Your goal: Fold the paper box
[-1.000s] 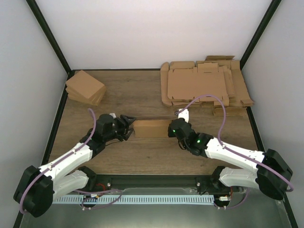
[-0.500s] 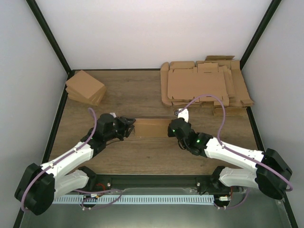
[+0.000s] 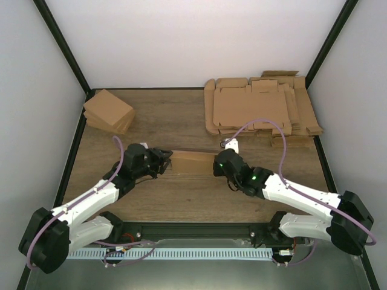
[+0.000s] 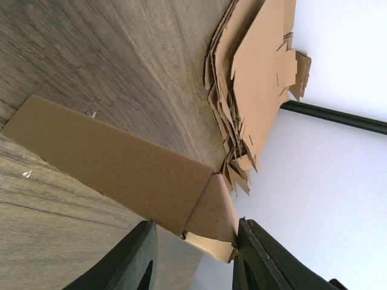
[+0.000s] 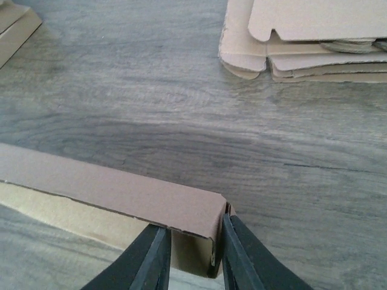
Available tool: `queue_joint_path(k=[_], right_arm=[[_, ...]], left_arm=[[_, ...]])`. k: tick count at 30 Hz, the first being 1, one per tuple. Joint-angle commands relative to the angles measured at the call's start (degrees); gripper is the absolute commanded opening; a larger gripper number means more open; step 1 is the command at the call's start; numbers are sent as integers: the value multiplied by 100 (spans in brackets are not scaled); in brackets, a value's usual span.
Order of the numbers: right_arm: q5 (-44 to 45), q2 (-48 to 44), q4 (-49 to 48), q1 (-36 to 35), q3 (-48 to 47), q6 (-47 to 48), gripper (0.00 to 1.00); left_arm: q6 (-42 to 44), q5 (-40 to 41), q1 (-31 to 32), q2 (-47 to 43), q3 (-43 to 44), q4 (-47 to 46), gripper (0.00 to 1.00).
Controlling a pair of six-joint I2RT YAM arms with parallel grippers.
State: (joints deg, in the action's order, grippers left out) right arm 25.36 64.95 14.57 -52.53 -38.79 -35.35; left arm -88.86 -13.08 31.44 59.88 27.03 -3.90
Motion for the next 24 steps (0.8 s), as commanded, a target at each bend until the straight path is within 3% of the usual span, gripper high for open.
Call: queue_joint_path(k=[1,8,15,21,24], right_arm=[[-469,-80,1229,-55,-37,-22,28],[-786,-355,1514,-60,-161,183,40],[-1128,-612,1851,-53,-340,295,63],[-1173,-779,2137,-55,-693,239,73],[-1168,-814,2303,-55,-900,124,83]], left_arm=[[134,208,-6,37,87,429,39],[166,218,-6,59,113,484,39],[185,236,-8,67,136,532,39],[184,231,-13,70,145,535,39],[177,235,-7,77,154,539,39]])
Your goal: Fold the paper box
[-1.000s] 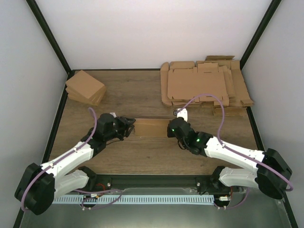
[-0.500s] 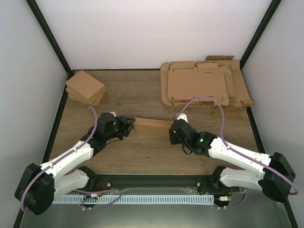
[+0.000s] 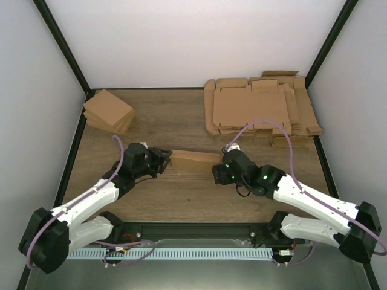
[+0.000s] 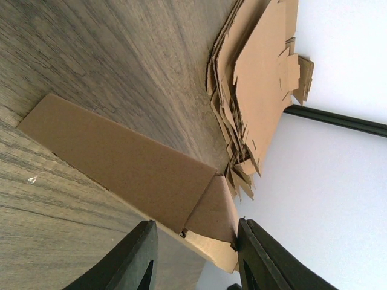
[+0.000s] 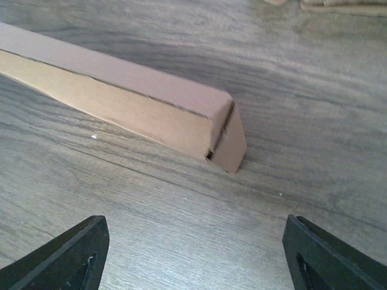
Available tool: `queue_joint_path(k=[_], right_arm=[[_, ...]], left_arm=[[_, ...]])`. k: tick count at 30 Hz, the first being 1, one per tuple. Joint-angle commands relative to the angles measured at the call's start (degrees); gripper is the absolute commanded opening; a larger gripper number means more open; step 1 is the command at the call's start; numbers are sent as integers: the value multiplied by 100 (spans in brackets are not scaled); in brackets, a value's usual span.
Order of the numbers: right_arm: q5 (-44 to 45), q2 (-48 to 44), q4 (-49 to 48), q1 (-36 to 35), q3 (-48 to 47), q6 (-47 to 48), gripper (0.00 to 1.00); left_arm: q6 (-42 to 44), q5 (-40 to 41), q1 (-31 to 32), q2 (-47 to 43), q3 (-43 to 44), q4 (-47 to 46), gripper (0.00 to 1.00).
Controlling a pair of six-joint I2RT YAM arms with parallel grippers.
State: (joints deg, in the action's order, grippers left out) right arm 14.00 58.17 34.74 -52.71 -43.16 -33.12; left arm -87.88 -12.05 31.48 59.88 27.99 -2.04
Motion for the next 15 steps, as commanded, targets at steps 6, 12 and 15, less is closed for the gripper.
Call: queue_joint_path(k=[6,12,15], right_arm=[[-865,10,399,733,-803,-775,87],[-1587,113,381,1274,-1218,-2147,88],[-2004,-26,-66,1367,-1000,-2990,87]], left_arm=[[62,125,-11,85,58,354,39],[43,145,-12,70,25,380,39],[42,168,-11,75,14,388,39]])
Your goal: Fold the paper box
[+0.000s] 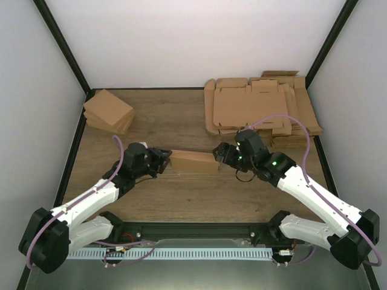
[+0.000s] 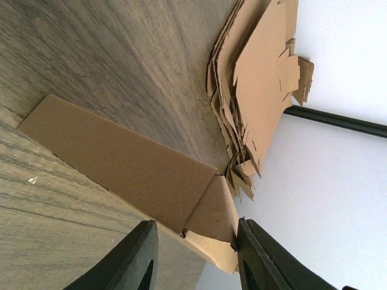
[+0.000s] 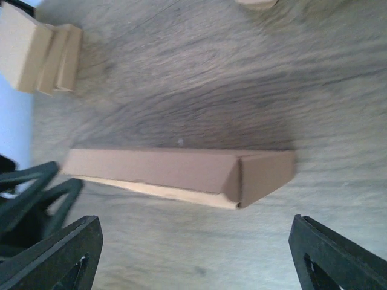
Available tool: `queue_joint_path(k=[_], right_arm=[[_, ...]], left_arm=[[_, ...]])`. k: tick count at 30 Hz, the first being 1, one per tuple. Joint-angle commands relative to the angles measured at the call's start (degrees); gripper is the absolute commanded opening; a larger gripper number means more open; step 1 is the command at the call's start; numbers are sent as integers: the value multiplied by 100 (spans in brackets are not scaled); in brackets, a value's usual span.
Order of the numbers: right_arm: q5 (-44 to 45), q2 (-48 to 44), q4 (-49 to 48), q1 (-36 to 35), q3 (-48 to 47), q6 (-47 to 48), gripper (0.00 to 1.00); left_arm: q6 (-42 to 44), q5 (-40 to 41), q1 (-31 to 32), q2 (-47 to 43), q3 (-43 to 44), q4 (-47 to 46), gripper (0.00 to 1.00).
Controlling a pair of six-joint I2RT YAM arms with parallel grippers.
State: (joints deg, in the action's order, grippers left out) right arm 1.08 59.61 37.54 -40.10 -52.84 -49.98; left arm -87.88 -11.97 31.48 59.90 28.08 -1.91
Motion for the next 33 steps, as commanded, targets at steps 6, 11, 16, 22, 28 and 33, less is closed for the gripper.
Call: queue_joint_path(k=[6,11,16,22,28,33], right_arm=[[-804,-523,-1058,205,627,-2869,86],[-1027,-436,-1466,452,893,-3111,86],[-1323,-199,-2032,580,1225,-3103,73],[-1513,22,-2238,656,1404,-3089,72],[-1389,-1,-2256,678,1508,-3112,61],[-1427,44,-2440,823,1668,-3129,49]], left_arm=[[25,158,-11,72,5,368,39],[16,151,-11,91,-3,337,38],[13,184,-12,93,-6,315,38],[21,167,-11,162,20,289,38],[7,172,-11,210,38,262,38],[25,167,-13,249,40,251,38]])
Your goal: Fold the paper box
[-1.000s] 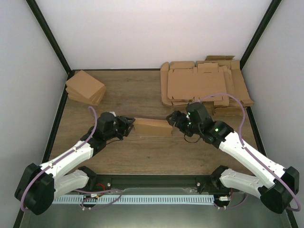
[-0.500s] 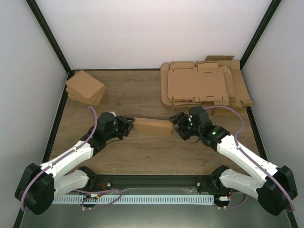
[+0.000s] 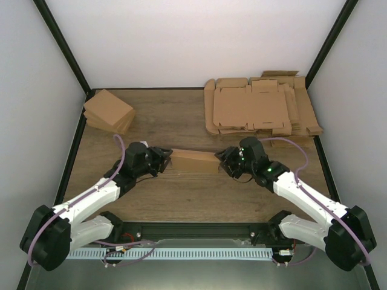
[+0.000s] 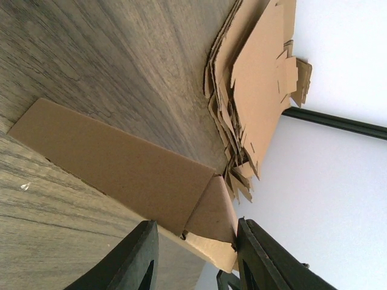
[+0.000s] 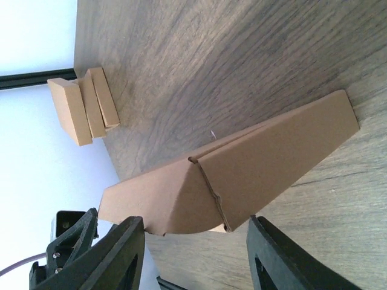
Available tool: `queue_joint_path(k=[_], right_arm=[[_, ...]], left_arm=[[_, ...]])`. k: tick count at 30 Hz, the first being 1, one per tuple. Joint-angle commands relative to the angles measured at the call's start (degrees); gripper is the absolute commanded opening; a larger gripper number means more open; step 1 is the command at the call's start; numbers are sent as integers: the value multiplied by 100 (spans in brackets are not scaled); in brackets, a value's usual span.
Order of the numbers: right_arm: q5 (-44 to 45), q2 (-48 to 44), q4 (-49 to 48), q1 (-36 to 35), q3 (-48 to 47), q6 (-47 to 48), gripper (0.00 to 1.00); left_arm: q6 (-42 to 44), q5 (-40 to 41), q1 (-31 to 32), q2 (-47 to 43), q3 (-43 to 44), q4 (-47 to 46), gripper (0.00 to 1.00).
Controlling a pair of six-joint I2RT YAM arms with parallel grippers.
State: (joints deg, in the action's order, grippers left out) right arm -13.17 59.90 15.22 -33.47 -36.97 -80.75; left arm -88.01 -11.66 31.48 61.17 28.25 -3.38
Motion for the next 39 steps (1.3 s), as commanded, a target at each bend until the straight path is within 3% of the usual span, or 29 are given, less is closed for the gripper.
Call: queue_joint_path(k=[1,4,10,12,18,20,25,39], right_arm=[[-64,29,-254,198,112,-53,48],[-133,79,-338,258,180,-47,39],[-135,205,-391,271,268,-45,37],[-163,243,-442,271,325,-50,28],[-235,343,-542,280,539,-105,26],[-253,356,-623,280,652,-114,13],[-345,484,-761,280,906,-162,7],[-45,190,-263,278,693,217,9]], left_arm=[[38,135,-13,130,23,391,38],[38,145,-11,141,20,392,38],[38,155,-11,228,-10,348,35],[38,150,-12,263,-25,341,32],[55,164,-11,330,-93,338,27],[43,156,-11,353,-150,304,26],[29,150,-12,427,-266,241,23],[54,199,-11,373,-374,381,12]])
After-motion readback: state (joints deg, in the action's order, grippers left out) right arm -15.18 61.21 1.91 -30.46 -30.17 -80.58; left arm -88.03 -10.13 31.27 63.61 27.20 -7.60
